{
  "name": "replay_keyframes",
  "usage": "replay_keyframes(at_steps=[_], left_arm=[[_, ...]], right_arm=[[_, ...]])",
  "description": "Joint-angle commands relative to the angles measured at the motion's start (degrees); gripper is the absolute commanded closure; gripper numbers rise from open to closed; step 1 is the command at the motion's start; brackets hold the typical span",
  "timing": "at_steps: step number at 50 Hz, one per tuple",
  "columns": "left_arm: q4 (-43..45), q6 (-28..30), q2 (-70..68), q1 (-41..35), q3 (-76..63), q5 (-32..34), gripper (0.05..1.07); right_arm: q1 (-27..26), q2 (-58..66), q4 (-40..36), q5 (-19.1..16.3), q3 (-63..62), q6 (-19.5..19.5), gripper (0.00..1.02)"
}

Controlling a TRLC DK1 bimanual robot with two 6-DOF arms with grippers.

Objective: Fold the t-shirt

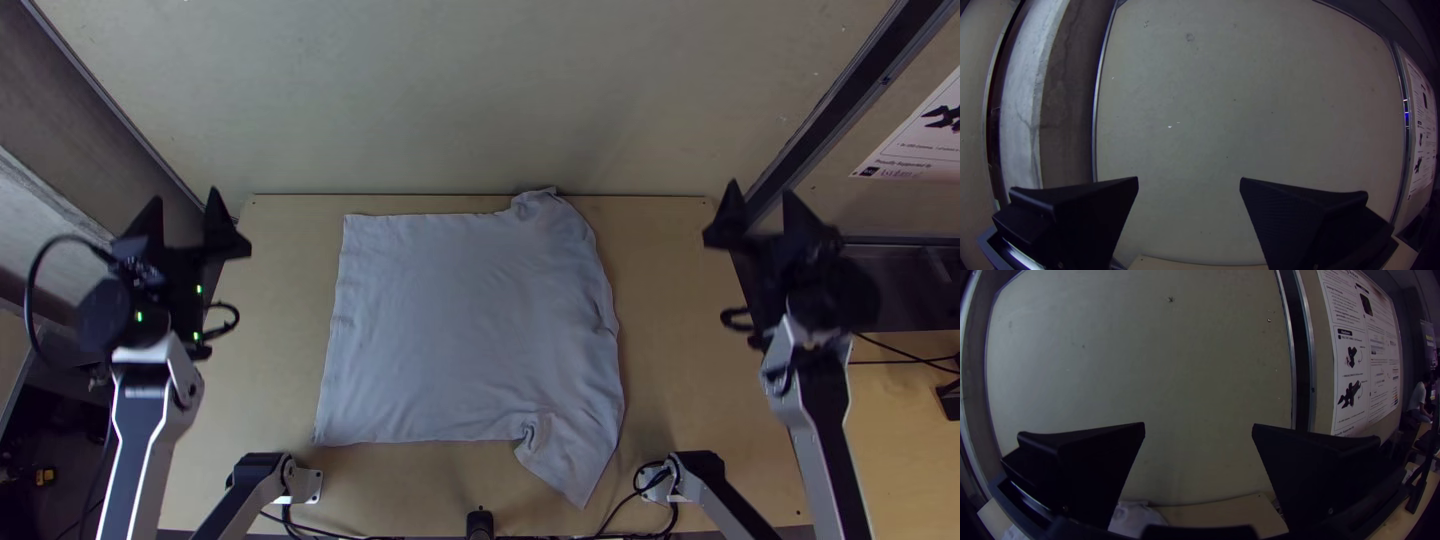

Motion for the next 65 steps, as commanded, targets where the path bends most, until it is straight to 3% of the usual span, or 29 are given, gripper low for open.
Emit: replay_keyframes(at_steps=[1, 9, 16, 27, 36, 46, 58, 65], left_arm=[[-0.4, 0.7, 7.3, -0.4, 7.8, 0.7, 0.10], [-4.8, 0.8, 18.9, -1.0, 18.8, 0.7, 0.10], [-9.5, 1.0, 29.1, -2.1, 28.0, 0.7, 0.10], [-9.5, 0.9, 41.3, -2.9, 33.1, 0.4, 0.10], [-12.8, 0.6, 49.6, -2.9, 37.9, -0.8, 0.10], [-20.9, -2.4, 58.8, -2.9, 45.7, -0.8, 0.11], [-37.9, -5.9, 73.9, -3.6, 61.1, -1.0, 0.11], [-44.8, -6.6, 81.1, -3.2, 68.6, -1.0, 0.16]], right_arm=[[-2.1, 8.7, 0.1, 0.3, 7.5, -0.6, 0.04], [-2.8, 20.5, -3.2, 0.4, 18.5, -0.5, 0.04], [-2.4, 29.9, -10.3, 0.3, 28.7, 0.4, 0.04], [-1.4, 43.8, -24.5, 0.3, 44.1, 3.3, 0.04], [-1.0, 50.6, -26.2, -0.3, 46.9, 6.7, 0.04], [-0.3, 58.7, -32.9, -2.6, 53.0, 8.7, 0.04], [-0.1, 70.9, -49.9, -7.6, 68.8, 11.4, 0.04], [0.3, 72.3, -51.8, -7.6, 71.1, 11.2, 0.04]])
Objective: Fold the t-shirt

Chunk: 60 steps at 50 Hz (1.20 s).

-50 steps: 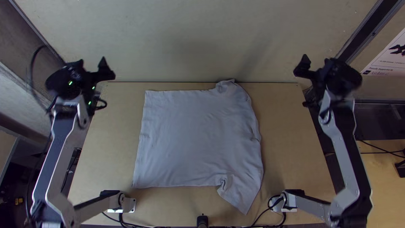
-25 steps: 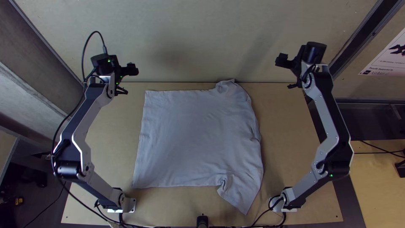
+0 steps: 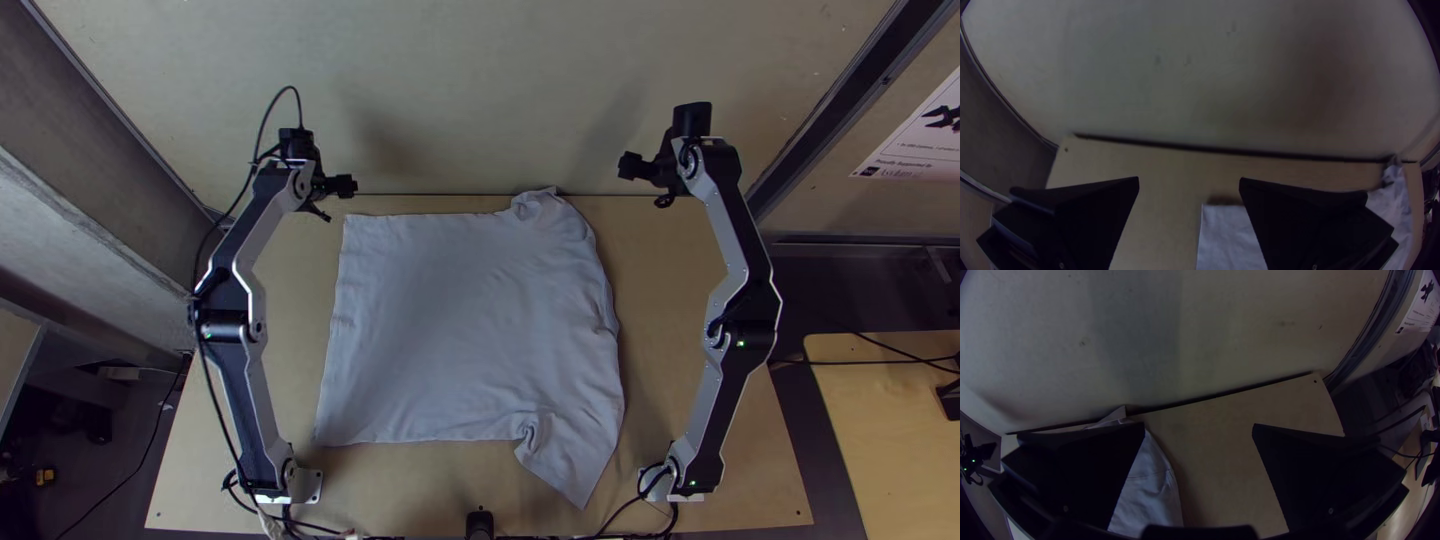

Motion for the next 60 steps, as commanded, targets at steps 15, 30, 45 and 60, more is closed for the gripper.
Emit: replay_keyframes(at_steps=[15, 30, 45, 60], left_arm=[[-6.6, -1.7, 10.3, 0.2, 6.7, -0.3, 0.17], [-6.6, -2.6, 13.7, -0.7, 7.0, -0.8, 0.17], [-6.3, 0.7, 15.2, -2.6, 7.1, -2.3, 1.05], [-9.3, -1.7, 11.1, -3.7, 6.6, -2.2, 1.05]], right_arm=[[0.7, 2.7, -1.1, -0.4, 3.8, 1.2, 0.04], [0.8, 3.8, -1.1, -0.4, 3.9, 1.2, 0.04], [1.6, 4.9, -0.6, -0.4, 3.9, 1.3, 0.04], [3.5, 11.1, 0.8, -0.8, 5.2, -1.7, 0.04]])
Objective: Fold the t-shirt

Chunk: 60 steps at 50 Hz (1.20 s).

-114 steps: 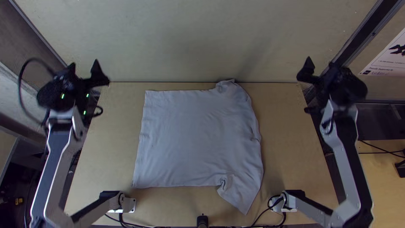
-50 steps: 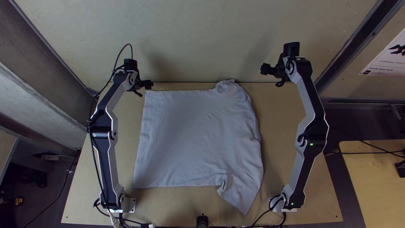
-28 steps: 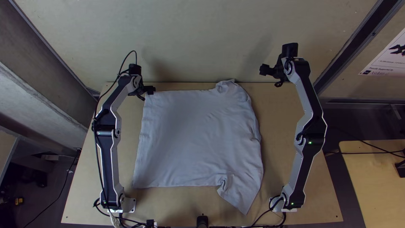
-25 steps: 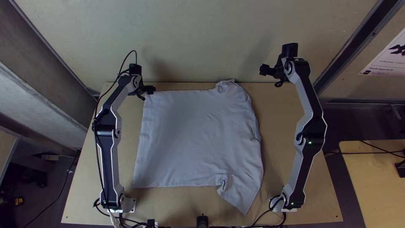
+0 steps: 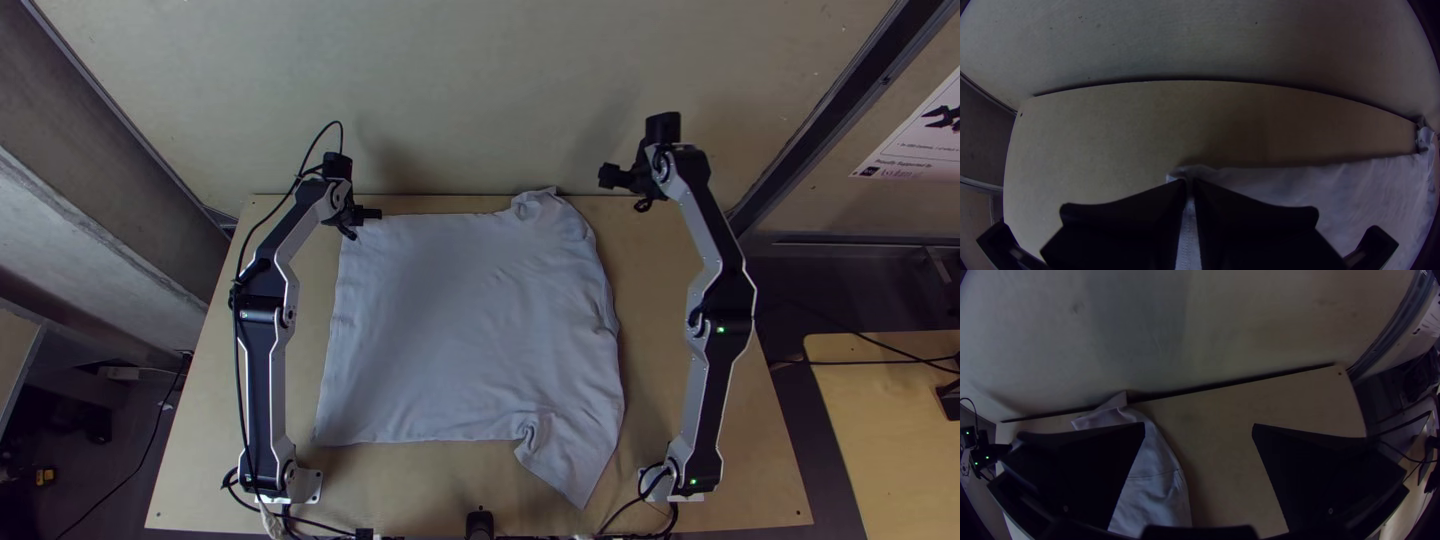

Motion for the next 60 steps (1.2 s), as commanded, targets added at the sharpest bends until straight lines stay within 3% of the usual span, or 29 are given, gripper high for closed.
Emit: replay_keyframes(at_steps=[1, 25, 31, 40, 43, 48, 54, 60], left_arm=[[-2.8, -0.9, -2.1, -0.5, 0.1, -0.2, 1.05], [-4.2, -0.6, -8.5, -3.2, 0.0, -0.1, 1.05], [-4.3, -0.6, -10.2, -3.8, 0.1, 0.0, 1.05], [-4.3, -0.5, -12.7, -4.6, 0.1, 0.0, 1.05], [-4.3, -0.6, -13.2, -4.9, 0.2, 0.0, 1.05], [-4.3, -0.6, -13.9, -5.1, 0.2, 0.0, 1.05], [-4.5, -0.6, -14.3, -4.8, 0.2, 0.0, 1.05], [-5.5, -0.6, -14.4, -4.6, 0.2, 0.0, 1.05]], right_arm=[[1.2, 3.7, 0.9, -0.4, 1.6, -1.6, 0.04], [6.2, 12.3, 7.3, -0.1, 3.7, -0.7, 0.07], [6.7, 14.2, 9.0, 0.9, 4.2, -0.6, 0.16], [7.3, 17.3, 9.1, 2.5, 5.0, -0.8, 0.17], [7.4, 17.9, 9.1, 2.7, 5.1, -0.9, 0.27], [7.5, 18.9, 9.1, 3.3, 5.4, -1.0, 0.55], [7.8, 19.8, 9.2, 4.2, 5.4, -2.5, 1.00], [8.4, 19.3, 7.3, 4.2, 5.4, -2.7, 1.00]])
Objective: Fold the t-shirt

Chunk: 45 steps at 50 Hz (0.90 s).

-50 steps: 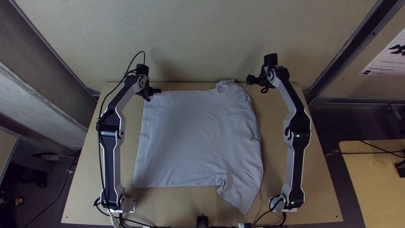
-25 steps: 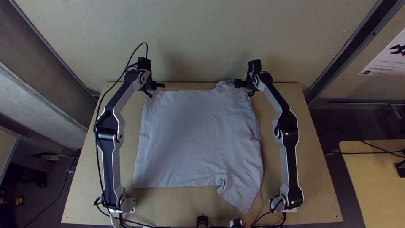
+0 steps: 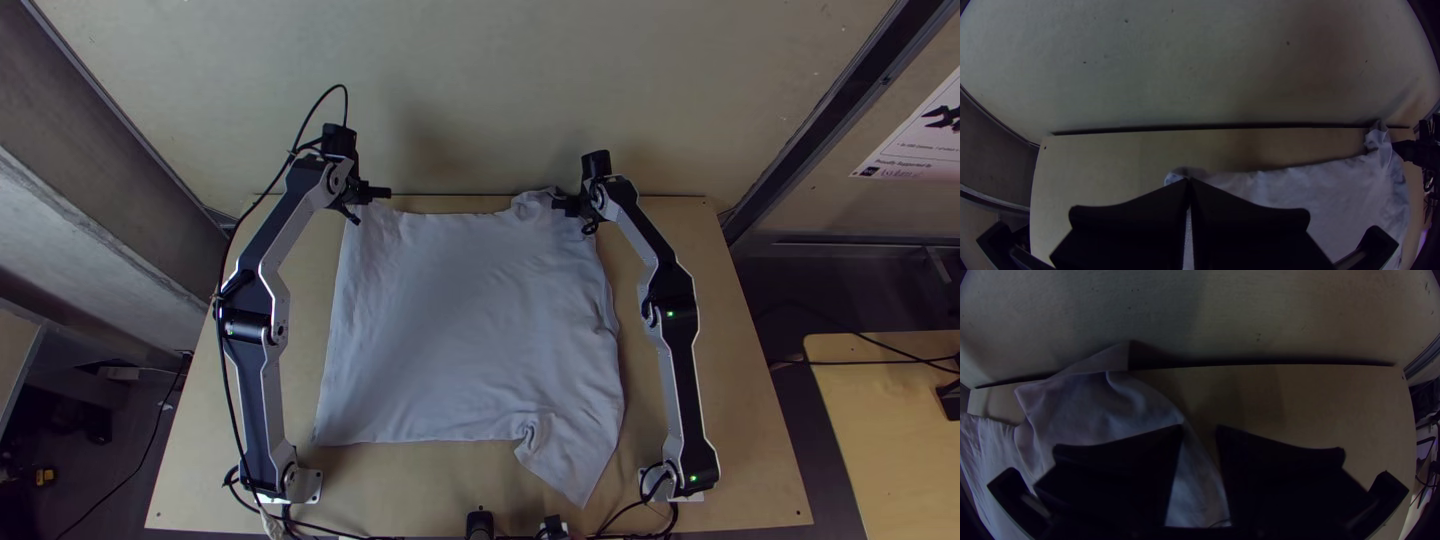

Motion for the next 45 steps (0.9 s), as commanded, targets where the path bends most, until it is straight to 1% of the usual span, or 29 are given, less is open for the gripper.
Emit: replay_keyframes(at_steps=[1, 14, 20, 26, 33, 42, 45], left_arm=[[-1.3, -0.7, -2.4, 0.3, 0.2, -0.1, 1.05], [-1.2, -0.9, -2.4, 0.0, 0.2, -0.1, 1.05], [-1.2, -1.4, -2.4, -0.1, 0.1, -0.1, 1.05], [-0.9, -4.1, -2.2, 0.4, 0.2, 0.0, 1.04], [0.7, -4.1, -1.6, 1.1, 0.2, 0.0, 1.04], [1.0, -4.2, -0.8, 3.8, 0.4, 5.2, 1.04], [1.1, -4.1, 0.0, 4.2, 0.8, 5.9, 1.04]], right_arm=[[1.4, 2.0, -2.4, 0.3, 0.6, -0.6, 1.00], [0.8, -2.1, -4.8, 0.6, 0.4, -0.1, 1.00], [-0.3, -4.2, -6.1, 0.7, 0.3, 0.1, 1.00], [-1.7, -6.0, -6.6, 0.7, -0.3, 0.2, 1.00], [-3.4, -7.5, -6.5, 0.6, -0.4, 0.6, 1.00], [-5.2, -9.3, -5.3, 0.6, -0.3, 0.9, 1.00], [-5.7, -9.4, -4.6, 0.5, -0.2, 0.8, 1.00]])
